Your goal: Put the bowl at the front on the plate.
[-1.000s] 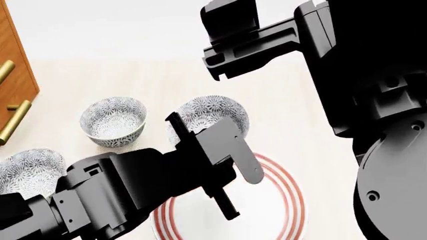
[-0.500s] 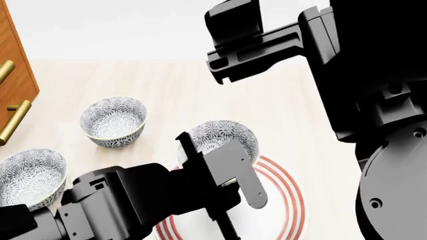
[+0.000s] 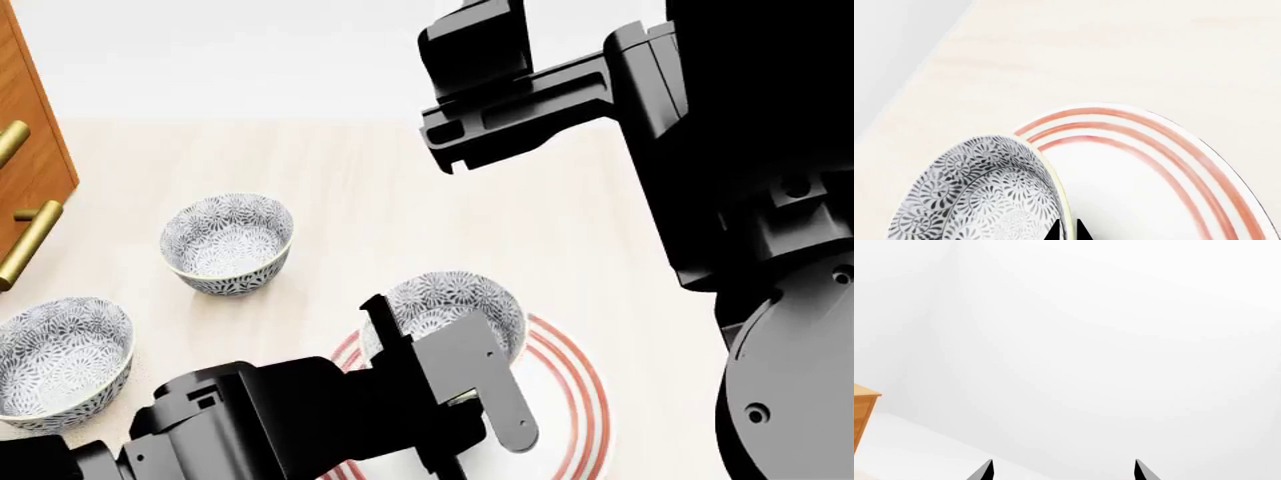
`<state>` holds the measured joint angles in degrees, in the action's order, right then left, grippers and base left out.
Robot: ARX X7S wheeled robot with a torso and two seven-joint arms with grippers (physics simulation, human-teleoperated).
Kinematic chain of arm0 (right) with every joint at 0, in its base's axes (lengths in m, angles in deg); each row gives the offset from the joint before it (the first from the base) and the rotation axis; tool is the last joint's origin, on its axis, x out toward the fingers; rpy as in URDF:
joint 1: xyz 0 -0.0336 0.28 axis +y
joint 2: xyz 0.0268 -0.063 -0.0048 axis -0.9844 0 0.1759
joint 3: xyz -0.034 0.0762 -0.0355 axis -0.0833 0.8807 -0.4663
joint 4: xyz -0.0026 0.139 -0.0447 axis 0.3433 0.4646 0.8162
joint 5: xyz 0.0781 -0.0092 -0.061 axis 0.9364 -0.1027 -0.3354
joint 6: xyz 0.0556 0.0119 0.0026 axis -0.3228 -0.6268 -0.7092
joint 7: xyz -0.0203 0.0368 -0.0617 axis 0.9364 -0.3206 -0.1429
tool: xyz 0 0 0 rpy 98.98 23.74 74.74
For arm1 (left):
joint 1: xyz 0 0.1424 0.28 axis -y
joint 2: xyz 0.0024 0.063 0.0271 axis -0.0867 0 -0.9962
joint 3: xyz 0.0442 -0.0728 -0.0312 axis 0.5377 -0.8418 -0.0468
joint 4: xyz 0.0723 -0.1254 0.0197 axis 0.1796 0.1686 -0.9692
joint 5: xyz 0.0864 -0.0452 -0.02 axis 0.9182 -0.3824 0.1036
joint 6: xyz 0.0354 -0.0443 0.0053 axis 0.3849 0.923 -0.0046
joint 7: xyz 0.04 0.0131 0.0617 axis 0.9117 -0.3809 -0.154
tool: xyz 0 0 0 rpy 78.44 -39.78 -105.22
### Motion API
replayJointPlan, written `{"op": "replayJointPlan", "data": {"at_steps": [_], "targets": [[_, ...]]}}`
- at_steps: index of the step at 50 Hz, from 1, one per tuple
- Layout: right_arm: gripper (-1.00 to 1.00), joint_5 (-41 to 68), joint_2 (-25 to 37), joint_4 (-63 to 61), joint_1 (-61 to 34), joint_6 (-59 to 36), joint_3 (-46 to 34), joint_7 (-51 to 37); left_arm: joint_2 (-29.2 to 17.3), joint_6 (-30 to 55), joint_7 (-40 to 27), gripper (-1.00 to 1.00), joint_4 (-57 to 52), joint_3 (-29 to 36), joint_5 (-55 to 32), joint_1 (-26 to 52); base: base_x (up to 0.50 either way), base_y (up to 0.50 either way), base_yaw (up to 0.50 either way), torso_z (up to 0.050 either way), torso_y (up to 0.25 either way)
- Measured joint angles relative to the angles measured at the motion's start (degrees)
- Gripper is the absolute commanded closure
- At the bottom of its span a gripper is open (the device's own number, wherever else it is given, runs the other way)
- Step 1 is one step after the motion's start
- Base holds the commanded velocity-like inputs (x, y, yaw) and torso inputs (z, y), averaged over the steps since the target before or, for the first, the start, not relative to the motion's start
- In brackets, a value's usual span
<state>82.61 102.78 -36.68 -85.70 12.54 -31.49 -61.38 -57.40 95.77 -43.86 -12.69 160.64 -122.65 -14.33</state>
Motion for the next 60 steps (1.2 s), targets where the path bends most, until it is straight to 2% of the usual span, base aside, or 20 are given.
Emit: {"op": "replayJointPlan", "data": {"at_steps": [60], "targets": [[-1.00,0.43,1.17,-0.75,1.35,1.52,0.09,-0.35,0.07,-0.34,0.43,1.00,-0.85,-0.72,4.56,-3.47,0.00,0.00,0.00,0.000,0.000]]}}
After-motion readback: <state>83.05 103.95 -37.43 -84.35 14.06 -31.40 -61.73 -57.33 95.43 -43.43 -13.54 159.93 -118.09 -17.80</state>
